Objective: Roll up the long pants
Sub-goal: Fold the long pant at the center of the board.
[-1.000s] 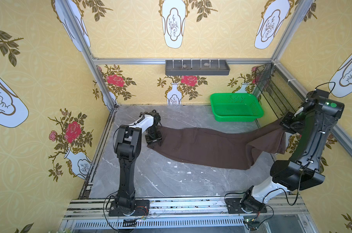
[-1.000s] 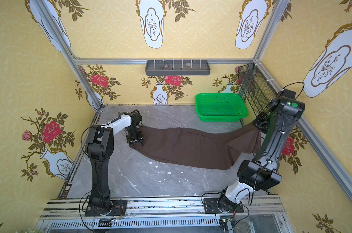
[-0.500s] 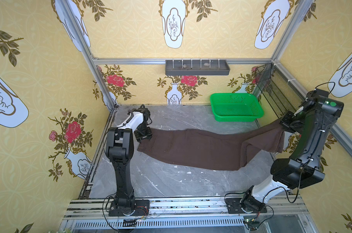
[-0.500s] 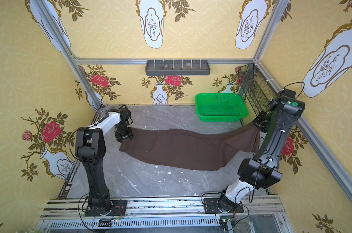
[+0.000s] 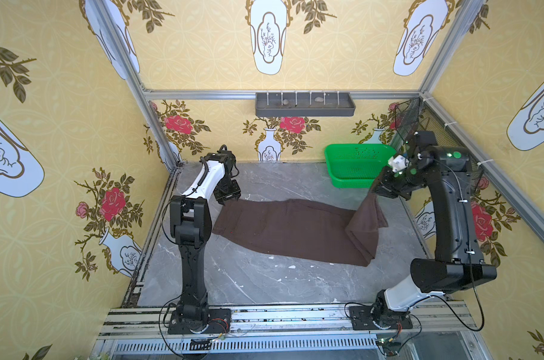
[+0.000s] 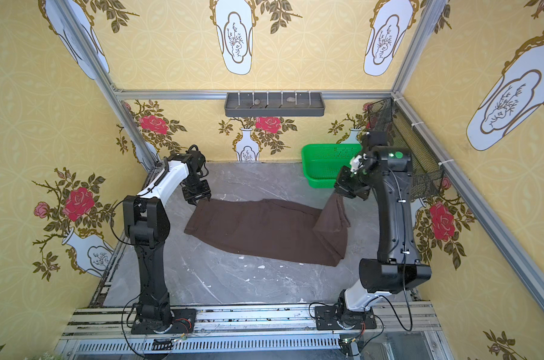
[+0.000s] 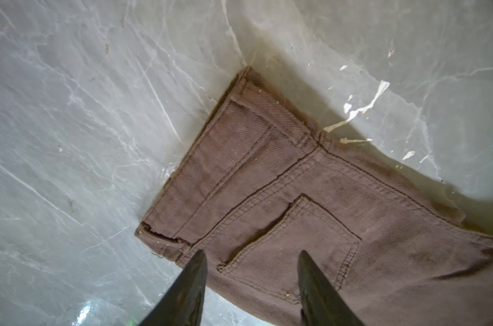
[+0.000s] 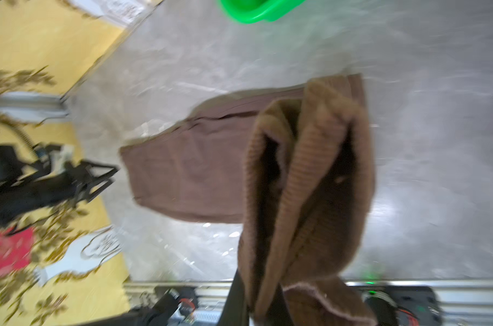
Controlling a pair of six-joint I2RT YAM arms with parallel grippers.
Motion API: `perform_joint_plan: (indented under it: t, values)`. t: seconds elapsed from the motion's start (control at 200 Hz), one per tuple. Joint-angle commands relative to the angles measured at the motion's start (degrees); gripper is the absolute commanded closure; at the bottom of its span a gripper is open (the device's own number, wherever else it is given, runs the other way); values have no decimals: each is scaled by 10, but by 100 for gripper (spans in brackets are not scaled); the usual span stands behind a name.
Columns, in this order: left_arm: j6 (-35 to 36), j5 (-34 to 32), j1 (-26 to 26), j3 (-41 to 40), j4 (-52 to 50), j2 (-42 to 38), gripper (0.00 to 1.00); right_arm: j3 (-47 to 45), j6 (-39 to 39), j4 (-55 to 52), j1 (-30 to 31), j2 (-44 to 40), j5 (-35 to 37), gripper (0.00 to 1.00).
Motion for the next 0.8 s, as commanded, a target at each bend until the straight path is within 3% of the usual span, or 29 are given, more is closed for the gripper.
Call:
perform_joint_plan:
  t: [0.0,0.13,0.305,0.555,0.8]
  values:
    - [3,-6,6,-8,-15,-6,47,13,90,46,79,19,-25,100]
    - [4,-9,18,-31,-9,-26,47,1,122,88,163,51,-17,100]
    - [17,-20,39,-73,-2,-68,47,26,145,146,231,122,-36,100]
    - [33,-23,82,-147,11,-128,47,202,160,158,298,280,-86,100]
    - [43,-23,116,-176,12,-163,47,209,198,219,341,345,-142,100]
